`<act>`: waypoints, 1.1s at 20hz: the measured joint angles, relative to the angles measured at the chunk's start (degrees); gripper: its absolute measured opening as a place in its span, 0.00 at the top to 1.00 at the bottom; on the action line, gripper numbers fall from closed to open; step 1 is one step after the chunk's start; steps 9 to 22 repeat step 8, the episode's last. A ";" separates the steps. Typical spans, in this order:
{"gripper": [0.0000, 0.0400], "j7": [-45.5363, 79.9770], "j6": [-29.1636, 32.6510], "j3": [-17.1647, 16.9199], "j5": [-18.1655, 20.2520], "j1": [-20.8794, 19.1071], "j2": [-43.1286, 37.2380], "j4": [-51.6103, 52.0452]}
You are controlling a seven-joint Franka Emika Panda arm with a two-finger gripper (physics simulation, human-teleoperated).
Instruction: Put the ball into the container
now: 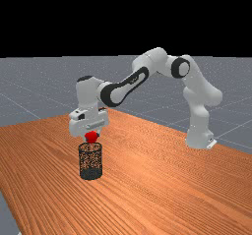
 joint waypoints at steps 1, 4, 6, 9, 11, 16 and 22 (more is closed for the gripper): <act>0.30 -0.02 0.94 0.03 0.05 0.00 0.38 -0.53; 0.30 0.38 5.70 -0.32 -0.44 0.48 -0.49 -4.39; 0.17 0.48 6.28 -0.43 -0.61 0.61 -0.80 -5.32; 0.06 0.02 3.89 -0.01 -0.02 0.16 0.87 -2.90; 0.06 0.02 3.89 -0.01 -0.02 0.16 0.87 -2.90; 0.06 0.02 3.89 -0.01 -0.02 0.16 0.87 -2.90; 0.06 0.02 3.89 -0.01 -0.02 0.16 0.87 -2.90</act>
